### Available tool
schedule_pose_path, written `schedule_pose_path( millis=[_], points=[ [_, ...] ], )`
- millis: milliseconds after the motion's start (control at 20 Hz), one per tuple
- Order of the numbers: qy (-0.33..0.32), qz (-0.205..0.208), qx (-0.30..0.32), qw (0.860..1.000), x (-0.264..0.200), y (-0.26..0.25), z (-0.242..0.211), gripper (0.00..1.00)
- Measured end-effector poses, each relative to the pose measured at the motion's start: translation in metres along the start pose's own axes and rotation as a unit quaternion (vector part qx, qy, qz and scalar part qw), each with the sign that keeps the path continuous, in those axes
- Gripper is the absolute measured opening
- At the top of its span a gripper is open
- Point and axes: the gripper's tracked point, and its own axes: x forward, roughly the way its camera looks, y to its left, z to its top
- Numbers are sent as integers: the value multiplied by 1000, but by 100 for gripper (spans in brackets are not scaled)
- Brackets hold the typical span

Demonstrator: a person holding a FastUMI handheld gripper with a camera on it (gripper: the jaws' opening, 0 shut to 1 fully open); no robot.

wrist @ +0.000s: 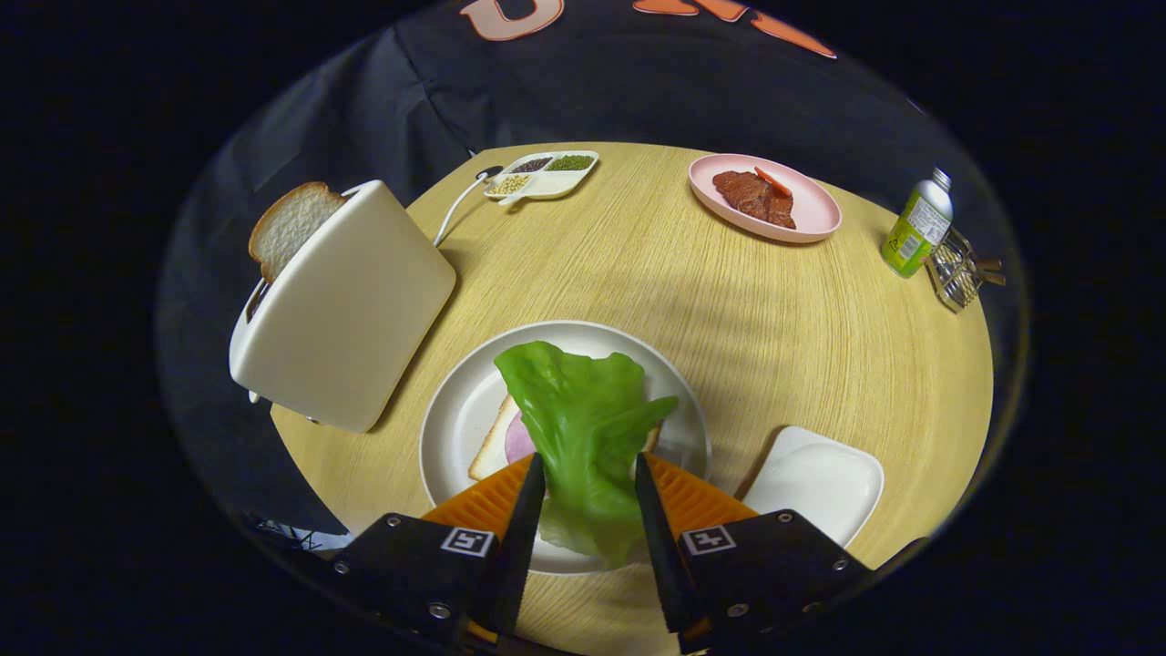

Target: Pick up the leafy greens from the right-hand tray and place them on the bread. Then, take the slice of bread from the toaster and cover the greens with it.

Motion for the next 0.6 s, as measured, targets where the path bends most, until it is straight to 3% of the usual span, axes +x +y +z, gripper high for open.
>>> schedule_pose_path(
  millis=[400, 600],
  points=[
    [-48, 59, 6, 997, -18, 11, 22, 80],
    [-73, 62, 0, 995, -37, 11, 41, 87]
  ],
)
